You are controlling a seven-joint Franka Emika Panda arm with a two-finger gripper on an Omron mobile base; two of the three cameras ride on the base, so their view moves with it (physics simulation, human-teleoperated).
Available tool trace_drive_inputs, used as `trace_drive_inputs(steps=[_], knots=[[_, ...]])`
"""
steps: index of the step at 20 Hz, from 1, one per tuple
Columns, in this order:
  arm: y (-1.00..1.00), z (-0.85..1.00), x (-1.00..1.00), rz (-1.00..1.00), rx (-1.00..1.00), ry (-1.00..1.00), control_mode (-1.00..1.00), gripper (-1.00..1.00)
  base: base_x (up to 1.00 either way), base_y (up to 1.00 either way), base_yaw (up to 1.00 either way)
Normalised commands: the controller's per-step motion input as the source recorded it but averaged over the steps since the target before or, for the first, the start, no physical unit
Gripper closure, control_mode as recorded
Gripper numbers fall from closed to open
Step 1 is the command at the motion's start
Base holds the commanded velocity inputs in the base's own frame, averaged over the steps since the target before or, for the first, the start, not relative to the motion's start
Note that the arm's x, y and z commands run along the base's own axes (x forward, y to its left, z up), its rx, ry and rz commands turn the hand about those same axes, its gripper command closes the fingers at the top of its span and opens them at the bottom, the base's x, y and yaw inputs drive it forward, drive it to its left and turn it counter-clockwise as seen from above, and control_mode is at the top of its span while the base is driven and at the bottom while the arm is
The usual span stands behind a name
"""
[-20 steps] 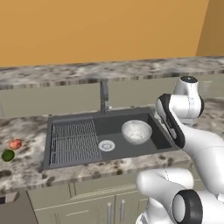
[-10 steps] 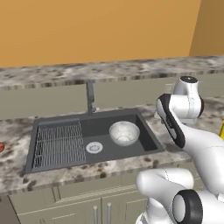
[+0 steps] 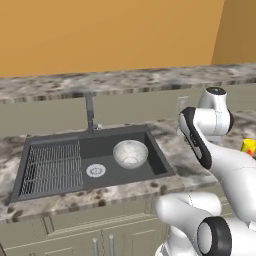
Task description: Remove the lime and peach from the sink. Then move the bowl and cup from the counter to the sink for washing.
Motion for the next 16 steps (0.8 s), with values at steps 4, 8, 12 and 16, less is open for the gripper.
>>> trace_drive_inputs(steps=[4,8,12,16], knots=[[0.00,0.00,0.00,0.00,0.00,0.00,1.00,-1.00,0.00,-0.38,0.00],[0.00,0.00,0.00,0.00,0.00,0.00,1.00,-1.00,0.00,-0.38,0.00],[0.00,0.00,0.00,0.00,0.00,0.00,1.00,-1.00,0.07,-0.13,0.00],[0.00,0.00,0.00,0.00,0.00,0.00,1.00,-1.00,0.27,-0.01,0.00]])
